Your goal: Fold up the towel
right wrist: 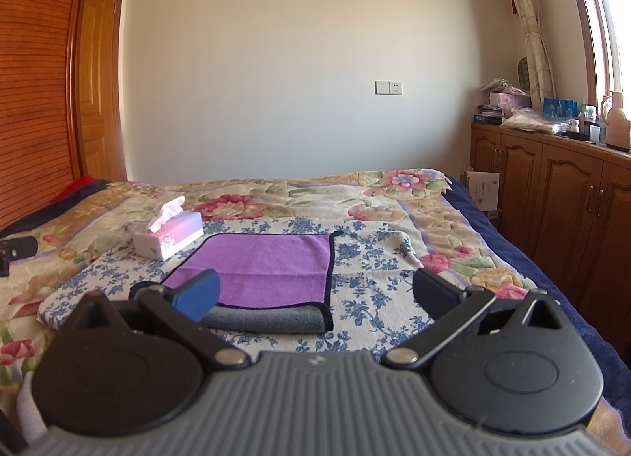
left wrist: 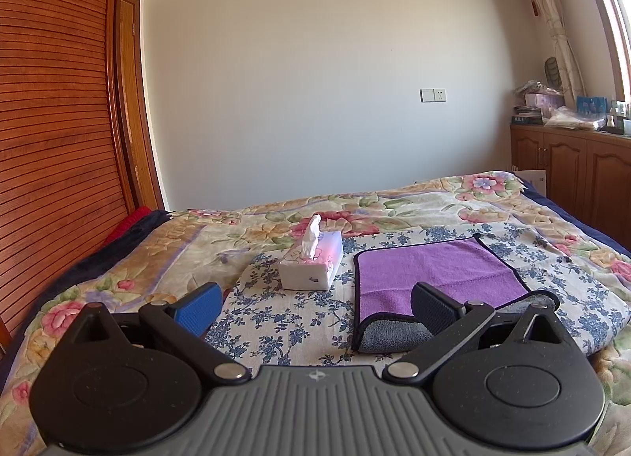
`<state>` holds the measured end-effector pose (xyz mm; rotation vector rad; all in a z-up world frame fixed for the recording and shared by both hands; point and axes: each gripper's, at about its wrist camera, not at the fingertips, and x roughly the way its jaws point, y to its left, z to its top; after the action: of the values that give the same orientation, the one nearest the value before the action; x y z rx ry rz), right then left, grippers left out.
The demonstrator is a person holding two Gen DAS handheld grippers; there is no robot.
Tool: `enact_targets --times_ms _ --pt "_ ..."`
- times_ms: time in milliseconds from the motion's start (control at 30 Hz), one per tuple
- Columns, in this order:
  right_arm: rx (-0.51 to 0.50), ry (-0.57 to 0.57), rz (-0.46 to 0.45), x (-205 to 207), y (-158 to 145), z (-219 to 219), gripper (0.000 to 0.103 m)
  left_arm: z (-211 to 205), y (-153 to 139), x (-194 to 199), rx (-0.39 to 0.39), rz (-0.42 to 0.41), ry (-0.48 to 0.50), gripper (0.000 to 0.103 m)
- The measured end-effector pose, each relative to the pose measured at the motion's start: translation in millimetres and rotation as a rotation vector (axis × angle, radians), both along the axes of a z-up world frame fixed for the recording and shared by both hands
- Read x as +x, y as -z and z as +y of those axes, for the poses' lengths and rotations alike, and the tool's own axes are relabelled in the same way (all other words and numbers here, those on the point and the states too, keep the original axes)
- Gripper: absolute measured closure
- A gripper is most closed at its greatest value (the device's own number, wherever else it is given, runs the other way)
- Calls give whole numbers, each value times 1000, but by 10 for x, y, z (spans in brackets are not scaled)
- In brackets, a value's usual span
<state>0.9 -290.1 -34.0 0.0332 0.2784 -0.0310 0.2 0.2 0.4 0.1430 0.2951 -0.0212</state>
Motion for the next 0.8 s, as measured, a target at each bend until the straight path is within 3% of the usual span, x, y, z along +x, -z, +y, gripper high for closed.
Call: enact_targets --times_ms 800 --pt "-2 -1 1 3 10 2 0 -14 11 4 1 1 0 0"
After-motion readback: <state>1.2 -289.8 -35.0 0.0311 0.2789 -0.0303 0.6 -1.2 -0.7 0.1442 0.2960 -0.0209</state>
